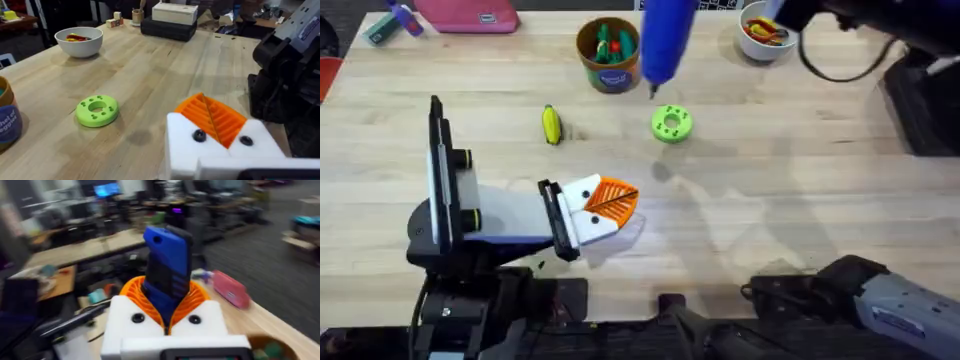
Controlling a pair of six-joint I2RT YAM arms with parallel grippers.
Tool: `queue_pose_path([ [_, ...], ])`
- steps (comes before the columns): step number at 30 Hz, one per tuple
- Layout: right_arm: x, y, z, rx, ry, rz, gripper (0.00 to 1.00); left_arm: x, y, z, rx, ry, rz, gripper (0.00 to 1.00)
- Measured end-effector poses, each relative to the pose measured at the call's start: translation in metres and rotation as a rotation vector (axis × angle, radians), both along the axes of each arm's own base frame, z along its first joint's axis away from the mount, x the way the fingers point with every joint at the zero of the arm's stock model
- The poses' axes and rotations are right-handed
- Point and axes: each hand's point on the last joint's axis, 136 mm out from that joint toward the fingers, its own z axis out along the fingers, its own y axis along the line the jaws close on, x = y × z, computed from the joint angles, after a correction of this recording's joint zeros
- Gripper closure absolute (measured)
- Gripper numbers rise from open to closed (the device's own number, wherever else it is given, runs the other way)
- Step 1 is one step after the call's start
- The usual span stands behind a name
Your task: Pick up the gripper from the table and insert it into the empty holder that is missing its gripper. Then pick up a screw, insert it into the mounting hole, and use the screwdriver to tighten it. Finally, clean up the table by picking up the vegetable and placing it into the bucket.
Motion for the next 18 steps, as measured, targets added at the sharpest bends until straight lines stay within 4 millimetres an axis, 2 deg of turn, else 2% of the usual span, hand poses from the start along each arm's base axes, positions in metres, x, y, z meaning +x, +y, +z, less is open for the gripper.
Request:
queue_pose_path([
  [4, -0.023, 0.027, 0.004, 0.01, -0.061, 0.147, 0.978, 0.0, 0.0, 0.0, 0.0, 0.0, 0.0, 0.994],
  [10, -0.05, 0.06, -0.008, -0.007, -0.07, 0.309, 0.978, 0.0, 0.0, 0.0, 0.0, 0.0, 0.0, 0.994],
  [18, -0.098, 0.078, -0.012, -0.039, -0.195, 0.501, 0.978, 0.0, 0.0, 0.0, 0.0, 0.0, 0.0, 0.994],
])
